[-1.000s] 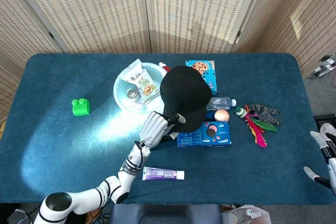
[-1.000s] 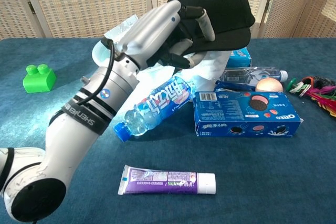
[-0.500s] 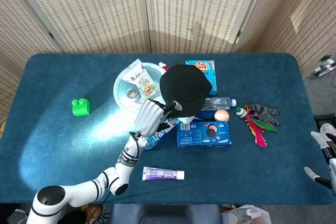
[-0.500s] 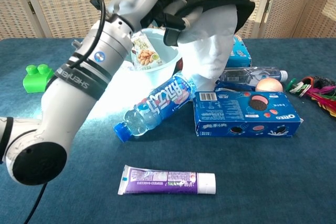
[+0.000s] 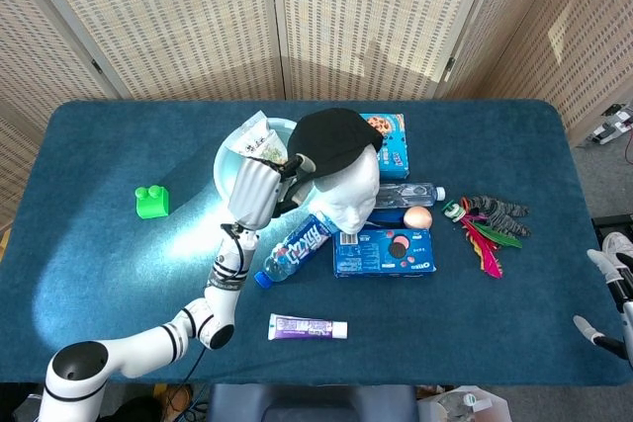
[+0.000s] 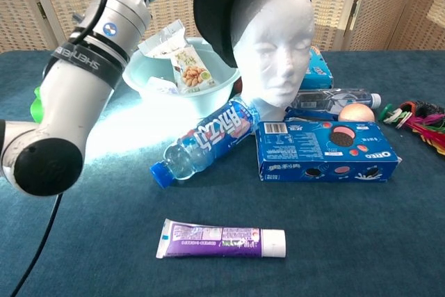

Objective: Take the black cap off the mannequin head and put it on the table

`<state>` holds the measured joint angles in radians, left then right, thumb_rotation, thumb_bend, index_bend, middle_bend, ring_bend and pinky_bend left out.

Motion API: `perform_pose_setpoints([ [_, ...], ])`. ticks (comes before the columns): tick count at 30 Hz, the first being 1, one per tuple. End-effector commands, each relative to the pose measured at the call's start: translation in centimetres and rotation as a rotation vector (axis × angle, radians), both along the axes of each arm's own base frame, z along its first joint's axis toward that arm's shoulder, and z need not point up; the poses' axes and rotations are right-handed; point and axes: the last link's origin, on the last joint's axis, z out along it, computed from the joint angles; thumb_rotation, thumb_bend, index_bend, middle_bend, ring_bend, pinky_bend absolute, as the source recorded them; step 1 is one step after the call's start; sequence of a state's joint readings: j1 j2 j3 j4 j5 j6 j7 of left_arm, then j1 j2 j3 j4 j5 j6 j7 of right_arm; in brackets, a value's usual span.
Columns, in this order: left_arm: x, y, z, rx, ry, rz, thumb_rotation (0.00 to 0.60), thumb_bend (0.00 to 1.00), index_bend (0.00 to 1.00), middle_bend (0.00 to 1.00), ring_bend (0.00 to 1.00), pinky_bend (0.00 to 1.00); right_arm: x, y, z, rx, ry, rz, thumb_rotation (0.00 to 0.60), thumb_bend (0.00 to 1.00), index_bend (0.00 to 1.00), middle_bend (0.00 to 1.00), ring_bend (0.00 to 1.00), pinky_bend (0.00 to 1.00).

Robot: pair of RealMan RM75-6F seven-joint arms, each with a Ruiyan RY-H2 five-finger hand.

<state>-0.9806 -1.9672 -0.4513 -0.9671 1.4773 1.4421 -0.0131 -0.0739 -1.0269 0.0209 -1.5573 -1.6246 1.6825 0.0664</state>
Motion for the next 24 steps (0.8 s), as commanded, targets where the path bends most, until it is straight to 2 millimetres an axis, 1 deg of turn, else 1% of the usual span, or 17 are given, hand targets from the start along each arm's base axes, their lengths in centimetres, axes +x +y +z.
perform_pose_setpoints([
  [1, -0.3, 0.6, 0.9, 0.024, -0.005, 0.011, 0.6, 0.48, 0.56, 0.98, 1.0, 1.0, 0.0, 0.0, 0.0, -0.001, 0.0, 0.001, 0.6, 0.11, 0.15, 0.22, 0.14, 0.21],
  [4, -1.3, 1.2, 2.1, 0.052, -0.007, 0.025, 0.6, 0.48, 0.56, 0.98, 1.0, 1.0, 0.0, 0.1, 0.1, -0.004, -0.002, 0.002, 0.6, 0.11, 0.15, 0.22, 0.14, 0.21],
  [8, -3.1, 1.8, 3.8, 0.089, -0.01, 0.04, 0.6, 0.48, 0.56, 0.98, 1.0, 1.0, 0.0, 0.2, 0.1, -0.003, -0.003, 0.003, 0.6, 0.11, 0.15, 0.22, 0.14, 0.21],
  [15, -6.1, 2.1, 7.0, 0.154, -0.012, 0.077, 0.6, 0.48, 0.56, 0.98, 1.0, 1.0, 0.2, -0.1, 0.0, 0.003, -0.004, 0.018, 0.6, 0.11, 0.15, 0.22, 0.14, 0.21],
  [19, -8.0, 1.7, 8.8, 0.185, 0.007, 0.091, 0.6, 0.48, 0.56, 0.98, 1.0, 1.0, 0.4, -0.1, 0.2, -0.002, -0.004, 0.028, 0.6, 0.11, 0.15, 0.22, 0.14, 0.21],
  [24, -11.4, 0.4, 10.2, 0.203, 0.081, 0.104, 0.6, 0.47, 0.56, 0.98, 1.0, 1.0, 0.4, -0.1, 0.2, -0.001, -0.005, 0.03, 0.6, 0.11, 0.15, 0.22, 0.14, 0.21],
])
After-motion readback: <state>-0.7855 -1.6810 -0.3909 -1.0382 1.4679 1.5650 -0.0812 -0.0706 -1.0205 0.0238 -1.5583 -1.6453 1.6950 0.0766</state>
